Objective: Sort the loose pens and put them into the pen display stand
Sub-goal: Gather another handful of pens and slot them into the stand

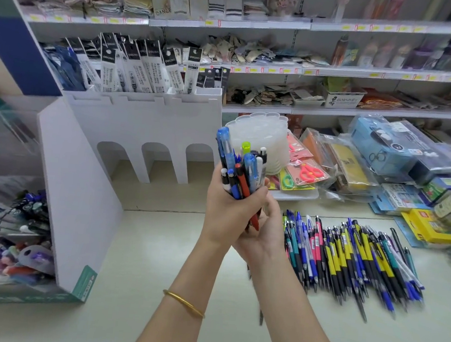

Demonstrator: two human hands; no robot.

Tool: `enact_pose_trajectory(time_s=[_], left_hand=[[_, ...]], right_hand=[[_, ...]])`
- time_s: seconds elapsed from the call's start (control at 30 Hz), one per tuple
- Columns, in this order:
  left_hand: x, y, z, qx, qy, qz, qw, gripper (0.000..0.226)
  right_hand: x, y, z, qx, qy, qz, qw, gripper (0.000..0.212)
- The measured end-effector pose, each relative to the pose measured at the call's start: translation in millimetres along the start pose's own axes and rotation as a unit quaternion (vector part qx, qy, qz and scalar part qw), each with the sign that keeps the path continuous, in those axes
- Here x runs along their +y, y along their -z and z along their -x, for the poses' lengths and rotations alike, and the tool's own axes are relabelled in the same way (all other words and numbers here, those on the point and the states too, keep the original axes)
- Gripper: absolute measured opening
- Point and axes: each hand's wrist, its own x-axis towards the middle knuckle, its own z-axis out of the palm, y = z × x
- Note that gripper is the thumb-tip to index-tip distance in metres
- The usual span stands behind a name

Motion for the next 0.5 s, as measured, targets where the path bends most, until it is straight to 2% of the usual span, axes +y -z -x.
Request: enact_pose_trajectory(time_s=[0.1, 0.3, 0.5], left_hand=[[1.5, 2.6, 1.8, -0.018, 0.007, 0.017, 1.000, 0.052], [-2.7, 4.4, 5.0, -0.046, 0.011, -0.015, 0.999, 0.076], [-9.5, 8.9, 7.2, -0.051, 0.034, -0.040, 0.997, 0.070]], right_hand=[[0.9, -2.5, 1.4, -0.014, 0.041, -0.001, 0.999, 0.044], [2.5, -5.5, -3.0, -0.031, 0.056, 0.024, 0.998, 0.038], [5.7, -7.4, -1.0, -0.053, 0.064, 0.015, 0.996, 0.036]])
